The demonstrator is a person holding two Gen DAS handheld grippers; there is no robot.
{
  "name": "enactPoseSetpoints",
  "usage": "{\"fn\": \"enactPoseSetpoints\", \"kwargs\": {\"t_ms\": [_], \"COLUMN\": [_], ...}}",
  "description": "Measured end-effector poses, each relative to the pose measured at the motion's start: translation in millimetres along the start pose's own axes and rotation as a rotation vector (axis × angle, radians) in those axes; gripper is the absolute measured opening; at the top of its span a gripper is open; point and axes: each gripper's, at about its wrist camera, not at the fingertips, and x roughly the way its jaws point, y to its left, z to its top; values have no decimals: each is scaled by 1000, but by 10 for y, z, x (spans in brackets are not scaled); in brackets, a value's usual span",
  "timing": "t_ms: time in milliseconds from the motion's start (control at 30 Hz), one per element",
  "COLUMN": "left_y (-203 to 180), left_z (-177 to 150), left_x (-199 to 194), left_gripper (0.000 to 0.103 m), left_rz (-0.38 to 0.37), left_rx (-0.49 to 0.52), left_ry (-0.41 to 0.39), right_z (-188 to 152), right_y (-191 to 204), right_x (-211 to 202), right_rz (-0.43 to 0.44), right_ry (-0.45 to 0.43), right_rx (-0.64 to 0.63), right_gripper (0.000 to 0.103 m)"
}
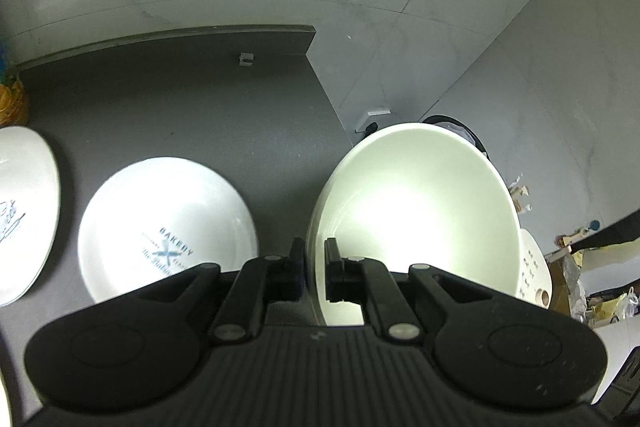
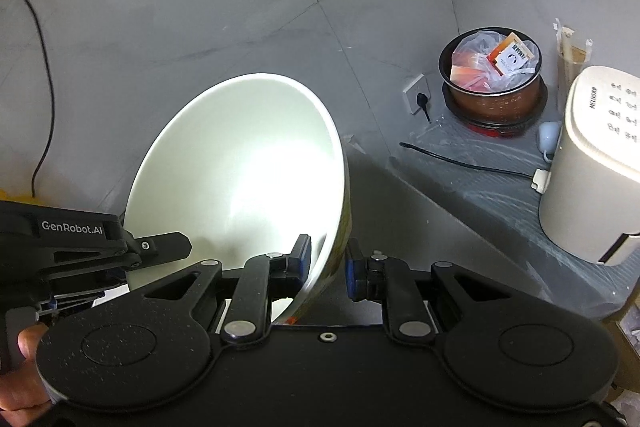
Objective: Organize plates and bowls
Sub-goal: 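Carry the second cream bowl and lower it onto the stacked bowls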
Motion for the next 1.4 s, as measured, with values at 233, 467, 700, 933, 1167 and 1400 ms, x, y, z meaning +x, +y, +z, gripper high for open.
{"fn": "enactPoseSetpoints", "kwargs": {"t_ms": [233, 467, 700, 933, 1167, 1400], "left_y": [134, 283, 424, 552, 632, 715], "left_z": [-242, -442, -621, -798, -872, -936], "left_x": [-234, -361, -423, -413, -403, -371], "left_gripper": [6, 6, 6, 6, 6, 6], "left_rz": [-10, -17, -19, -22, -25, -15], "left_rx": [7, 3, 4, 1, -3, -17], "left_ry": [-3, 10, 30, 61, 81, 107], "right_z": [-201, -436, -675, -829, -908, -999], "right_y": [34, 82, 121, 142, 170, 208], "right_x": [-110, -207, -267, -299, -305, -285], "right_rz": [-5, -17, -38, -58, -70, -49], "right_ry": [5, 14, 27, 38, 57, 83], "right_rx": [7, 17, 24, 27, 25, 21], "right_gripper": [18, 18, 18, 18, 18, 29]}}
